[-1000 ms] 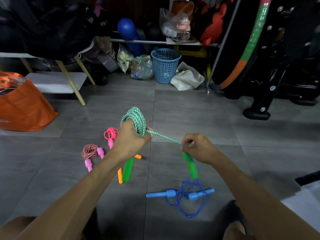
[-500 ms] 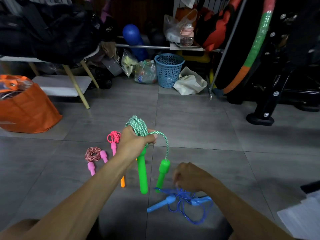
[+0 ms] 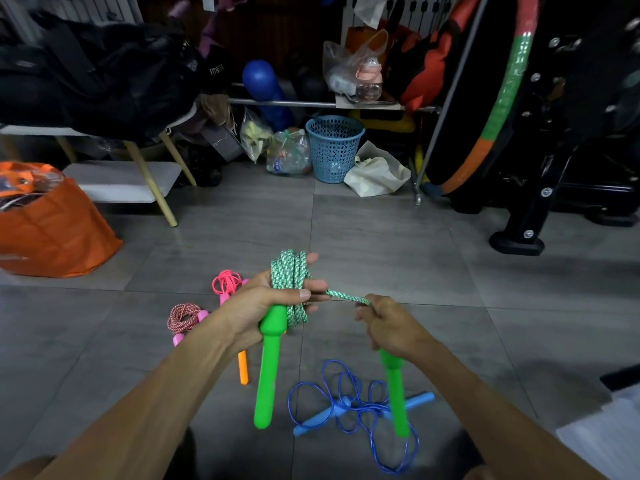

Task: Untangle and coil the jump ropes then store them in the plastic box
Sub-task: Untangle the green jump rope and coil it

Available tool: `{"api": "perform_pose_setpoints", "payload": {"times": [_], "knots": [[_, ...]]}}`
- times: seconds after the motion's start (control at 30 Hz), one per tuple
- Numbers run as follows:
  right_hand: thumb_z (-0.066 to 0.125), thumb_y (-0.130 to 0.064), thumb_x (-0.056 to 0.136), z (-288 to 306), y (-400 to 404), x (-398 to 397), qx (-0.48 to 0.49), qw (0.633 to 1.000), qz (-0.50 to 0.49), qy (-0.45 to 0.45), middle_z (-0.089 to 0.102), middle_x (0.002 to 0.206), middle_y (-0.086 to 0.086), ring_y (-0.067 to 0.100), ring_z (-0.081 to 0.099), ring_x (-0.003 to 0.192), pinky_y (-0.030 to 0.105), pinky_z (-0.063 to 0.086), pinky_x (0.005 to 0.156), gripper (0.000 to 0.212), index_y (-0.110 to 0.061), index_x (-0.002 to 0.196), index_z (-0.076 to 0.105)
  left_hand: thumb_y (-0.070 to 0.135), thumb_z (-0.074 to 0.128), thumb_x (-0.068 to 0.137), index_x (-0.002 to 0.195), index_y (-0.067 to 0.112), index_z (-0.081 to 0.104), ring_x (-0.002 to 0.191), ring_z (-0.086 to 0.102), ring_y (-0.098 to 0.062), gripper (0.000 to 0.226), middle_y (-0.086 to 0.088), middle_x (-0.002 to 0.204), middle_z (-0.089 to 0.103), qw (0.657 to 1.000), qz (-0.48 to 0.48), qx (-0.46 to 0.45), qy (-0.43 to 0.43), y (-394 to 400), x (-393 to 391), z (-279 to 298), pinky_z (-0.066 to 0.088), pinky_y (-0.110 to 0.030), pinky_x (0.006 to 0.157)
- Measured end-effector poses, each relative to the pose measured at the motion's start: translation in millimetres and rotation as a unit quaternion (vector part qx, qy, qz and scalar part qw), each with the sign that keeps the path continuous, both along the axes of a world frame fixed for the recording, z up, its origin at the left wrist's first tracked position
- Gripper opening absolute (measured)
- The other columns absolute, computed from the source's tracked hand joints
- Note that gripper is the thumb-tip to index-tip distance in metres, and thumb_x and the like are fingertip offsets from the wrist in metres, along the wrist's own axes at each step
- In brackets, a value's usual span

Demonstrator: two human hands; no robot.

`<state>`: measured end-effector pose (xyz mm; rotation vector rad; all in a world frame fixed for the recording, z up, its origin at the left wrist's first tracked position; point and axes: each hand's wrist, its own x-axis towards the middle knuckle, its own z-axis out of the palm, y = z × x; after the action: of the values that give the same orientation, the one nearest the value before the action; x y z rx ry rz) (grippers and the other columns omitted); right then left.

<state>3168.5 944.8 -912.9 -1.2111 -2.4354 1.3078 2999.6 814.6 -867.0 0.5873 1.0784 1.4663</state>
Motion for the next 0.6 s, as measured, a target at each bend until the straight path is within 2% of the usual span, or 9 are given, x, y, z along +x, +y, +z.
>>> {"api": "perform_pose_setpoints", "payload": {"times": [0.07,0.13,0.2,0.23,0.3,0.37,0.4,0.5,0.6], "knots": [[0.051,-0.013,0.091,7,4,4,-0.009,1.0,-0.015,0.001,0.046,0.052,-0.006,0.011,0.044,0.047,0.023,0.037,0.049,0.02,-0.022,0.074,0.056,-0.011,0.065,0.067,0.125,0.016,0.055,0.087,0.071,-0.027,0.065,-0.009,0.088,0.074,1.0,-0.003,-0.007,-0.011,1,1,0,0.057,-0.026,0.069],[0.054,-0.005,0.088,21,6,7,-0.097,0.993,-0.034,0.054,0.043,0.05,-0.002,0.012,0.041,0.042,0.024,0.035,0.047,0.019,-0.02,0.078,0.06,-0.001,0.077,0.06,0.125,0.017,0.058,0.083,0.072,-0.026,0.07,-0.01,0.085,0.073,0.999,-0.01,0.002,-0.031,0,0,2,0.058,-0.025,0.07],[0.056,0.001,0.086,40,3,9,-0.219,0.963,-0.032,0.152,0.046,0.051,0.001,0.011,0.037,0.036,0.024,0.033,0.045,0.016,-0.012,0.089,0.065,0.012,0.091,0.042,0.115,0.016,0.068,0.078,0.071,-0.026,0.077,-0.01,0.079,0.072,0.998,-0.034,0.01,-0.047,-1,1,5,0.057,-0.026,0.069],[0.058,-0.003,0.087,48,0,10,-0.248,0.951,-0.022,0.183,0.052,0.055,0.002,0.01,0.035,0.035,0.024,0.032,0.044,0.014,-0.009,0.095,0.067,0.016,0.092,0.037,0.108,0.014,0.072,0.073,0.07,-0.025,0.074,-0.01,0.073,0.07,0.998,-0.045,0.015,-0.05,-1,2,6,0.057,-0.027,0.068],[0.064,-0.018,0.087,54,-6,10,-0.244,0.95,-0.004,0.193,0.066,0.07,0.003,0.01,0.035,0.036,0.024,0.033,0.045,0.018,-0.011,0.103,0.068,0.02,0.092,0.034,0.087,0.009,0.076,0.063,0.065,-0.025,0.057,-0.008,0.059,0.064,0.996,-0.063,0.031,-0.05,-2,5,5,0.054,-0.027,0.063],[0.069,-0.029,0.083,51,-17,7,-0.23,0.956,0.015,0.184,0.071,0.084,0.002,0.01,0.037,0.039,0.024,0.033,0.045,0.03,-0.014,0.109,0.066,0.022,0.089,0.039,0.071,0.007,0.073,0.056,0.059,-0.024,0.039,-0.007,0.048,0.055,0.993,-0.095,0.053,-0.052,-2,12,4,0.051,-0.026,0.059],[0.069,-0.029,0.082,50,-22,6,-0.239,0.952,0.033,0.189,0.07,0.084,0.003,0.011,0.037,0.04,0.023,0.033,0.043,0.032,-0.014,0.11,0.066,0.023,0.088,0.043,0.068,0.007,0.071,0.055,0.058,-0.023,0.034,-0.006,0.045,0.053,0.99,-0.115,0.06,-0.051,-1,15,4,0.049,-0.026,0.059],[0.063,-0.017,0.084,46,-31,1,-0.31,0.92,0.083,0.226,0.06,0.083,0.018,0.011,0.035,0.039,0.024,0.03,0.043,0.016,-0.011,0.1,0.065,0.027,0.084,0.052,0.065,0.007,0.068,0.054,0.058,-0.023,0.028,-0.005,0.043,0.052,0.984,-0.167,0.06,-0.033,-3,20,4,0.048,-0.026,0.059],[0.061,-0.011,0.079,44,-31,2,-0.376,0.886,0.096,0.253,0.055,0.087,0.023,0.011,0.034,0.038,0.024,0.033,0.044,0.016,-0.011,0.094,0.064,0.033,0.081,0.061,0.064,0.011,0.067,0.06,0.06,-0.022,0.027,-0.003,0.047,0.056,0.973,-0.223,0.062,-0.007,-5,20,3,0.046,-0.028,0.062]]}}
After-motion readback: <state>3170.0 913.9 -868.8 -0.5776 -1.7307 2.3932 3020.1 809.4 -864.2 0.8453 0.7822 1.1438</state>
